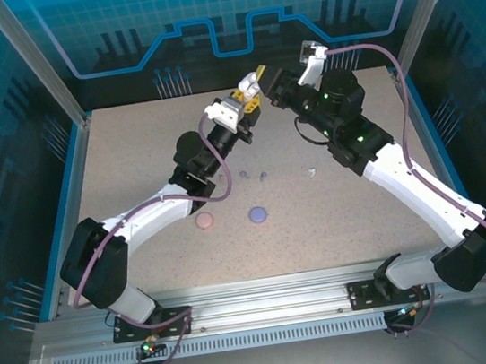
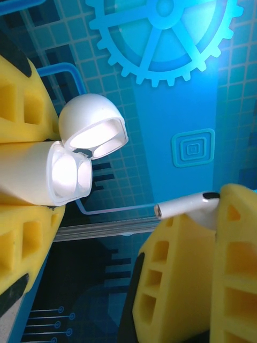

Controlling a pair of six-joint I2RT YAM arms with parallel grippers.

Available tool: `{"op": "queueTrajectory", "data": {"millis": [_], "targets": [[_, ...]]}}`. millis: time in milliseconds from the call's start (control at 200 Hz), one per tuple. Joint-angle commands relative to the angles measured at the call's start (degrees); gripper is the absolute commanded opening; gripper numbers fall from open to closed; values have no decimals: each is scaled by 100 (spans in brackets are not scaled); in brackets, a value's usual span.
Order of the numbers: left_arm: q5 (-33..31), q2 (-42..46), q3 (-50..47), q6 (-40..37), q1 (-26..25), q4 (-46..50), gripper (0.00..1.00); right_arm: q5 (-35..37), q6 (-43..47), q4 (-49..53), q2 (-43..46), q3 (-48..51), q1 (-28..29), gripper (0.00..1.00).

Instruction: Insert wireless bluetooth earbuds into charging case

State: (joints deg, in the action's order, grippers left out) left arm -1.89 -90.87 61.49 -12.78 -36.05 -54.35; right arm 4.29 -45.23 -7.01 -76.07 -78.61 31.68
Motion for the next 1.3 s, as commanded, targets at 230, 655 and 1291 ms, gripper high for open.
{"op": "queueTrajectory", "data": {"millis": [230,655,1291], "targets": [[-86,7,284,126,-66,-243,0,120,-3,-778,-145,195,229,26],[-87,25,293,109,-66,-227,0,71,-97,-812,-144,423,271,26],[-48,16,319,142,-76,-198,0,-44,-123,-902,-323,380,286,25]]}}
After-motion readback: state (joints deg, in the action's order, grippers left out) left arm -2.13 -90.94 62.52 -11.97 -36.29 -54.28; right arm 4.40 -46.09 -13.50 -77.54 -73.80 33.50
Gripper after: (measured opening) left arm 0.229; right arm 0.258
